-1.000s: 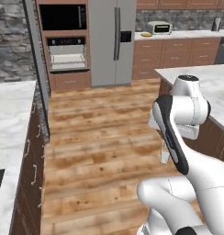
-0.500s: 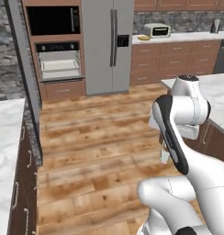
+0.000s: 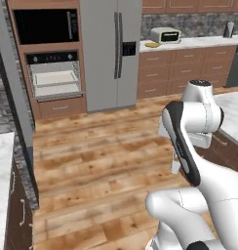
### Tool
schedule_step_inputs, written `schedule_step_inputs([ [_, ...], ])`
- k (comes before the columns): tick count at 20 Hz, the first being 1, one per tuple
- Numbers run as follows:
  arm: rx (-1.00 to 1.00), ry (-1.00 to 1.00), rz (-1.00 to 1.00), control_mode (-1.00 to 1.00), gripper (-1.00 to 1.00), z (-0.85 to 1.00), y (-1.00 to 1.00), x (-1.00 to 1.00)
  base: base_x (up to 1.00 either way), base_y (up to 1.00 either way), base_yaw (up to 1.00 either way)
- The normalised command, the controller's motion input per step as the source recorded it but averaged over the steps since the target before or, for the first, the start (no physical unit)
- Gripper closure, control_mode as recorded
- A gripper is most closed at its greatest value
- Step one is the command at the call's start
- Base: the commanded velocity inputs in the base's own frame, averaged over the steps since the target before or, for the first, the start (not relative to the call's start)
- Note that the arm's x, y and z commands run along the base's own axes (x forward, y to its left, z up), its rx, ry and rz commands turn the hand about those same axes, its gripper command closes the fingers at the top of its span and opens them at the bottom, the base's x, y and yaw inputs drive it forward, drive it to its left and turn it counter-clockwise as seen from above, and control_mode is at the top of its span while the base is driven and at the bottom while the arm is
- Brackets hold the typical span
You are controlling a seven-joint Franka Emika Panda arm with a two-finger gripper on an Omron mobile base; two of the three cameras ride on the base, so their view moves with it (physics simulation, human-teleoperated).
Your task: Pick up the tongs from the counter and place them near the plate next to the oven.
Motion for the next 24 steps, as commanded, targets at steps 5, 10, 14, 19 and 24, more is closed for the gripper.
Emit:
schedule_step_inputs([
  [5, 0.0, 0.0, 0.0, 1.0, 1.0, 0.0, 0.0, 0.0, 1.0, 0.24, -0.14],
  [10, 0.0, 0.0, 0.0, 1.0, 1.0, 0.0, 0.0, 0.0, 1.0, 0.23, -0.15],
  [14, 0.0, 0.0, 0.0, 1.0, 1.0, 0.0, 0.0, 0.0, 1.0, 0.22, -0.14],
  [19, 0.0, 0.0, 0.0, 1.0, 1.0, 0.0, 0.0, 0.0, 1.0, 0.22, -0.14],
  [24, 0.0, 0.0, 0.0, 1.0, 1.0, 0.0, 0.0, 0.0, 1.0, 0.25, -0.15],
])
